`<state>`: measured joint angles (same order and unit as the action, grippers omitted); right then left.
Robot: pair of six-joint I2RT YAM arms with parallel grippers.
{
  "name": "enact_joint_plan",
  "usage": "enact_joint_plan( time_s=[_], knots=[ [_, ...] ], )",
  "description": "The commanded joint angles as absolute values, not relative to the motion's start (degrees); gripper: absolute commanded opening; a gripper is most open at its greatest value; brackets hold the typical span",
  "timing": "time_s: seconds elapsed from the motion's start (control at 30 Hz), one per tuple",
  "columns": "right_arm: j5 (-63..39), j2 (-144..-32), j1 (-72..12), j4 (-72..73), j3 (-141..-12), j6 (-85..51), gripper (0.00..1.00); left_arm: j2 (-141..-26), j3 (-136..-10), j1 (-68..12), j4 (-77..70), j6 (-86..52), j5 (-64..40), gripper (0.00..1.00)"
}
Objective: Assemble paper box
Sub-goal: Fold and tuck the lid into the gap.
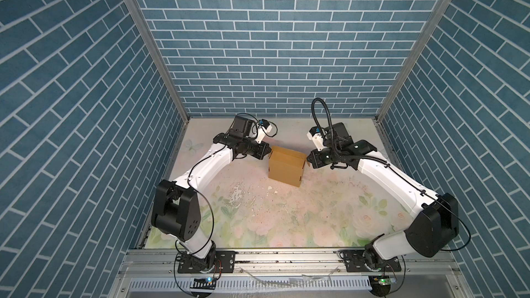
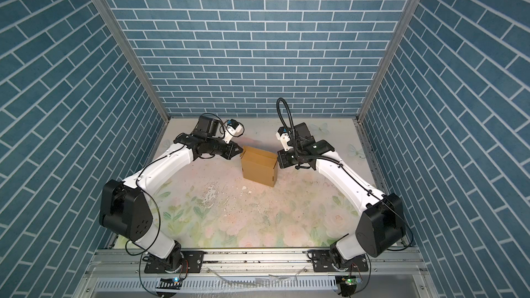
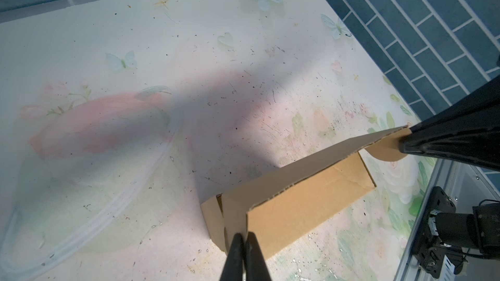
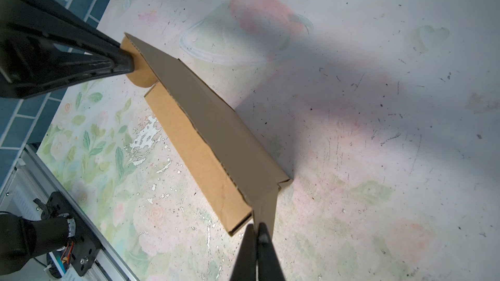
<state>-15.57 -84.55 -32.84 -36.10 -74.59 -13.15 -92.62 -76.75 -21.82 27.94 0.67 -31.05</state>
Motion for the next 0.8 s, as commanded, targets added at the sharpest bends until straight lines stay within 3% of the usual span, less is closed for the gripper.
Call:
enact_joint_plan(
  time_s=[0.0, 0.43, 0.77],
  knots=[
    [-14.5, -85.5, -33.9, -34.5, -76.0, -18.0, 0.06, -92.0, -75.2, -23.2, 27.8, -0.8, -31.1, 0.07],
    [-10.5, -82.5, -34.6, -36.3, -72.6, -19.5, 0.21, -91.1, -73.7, -23.3, 27.0, 0.2, -29.4, 0.07],
    [-8.9, -81.2, -34.7, -38.0, -71.5, -20.4, 0.19, -90.8, -74.6, -24.2, 27.5, -0.3, -28.5, 0.07]
  ],
)
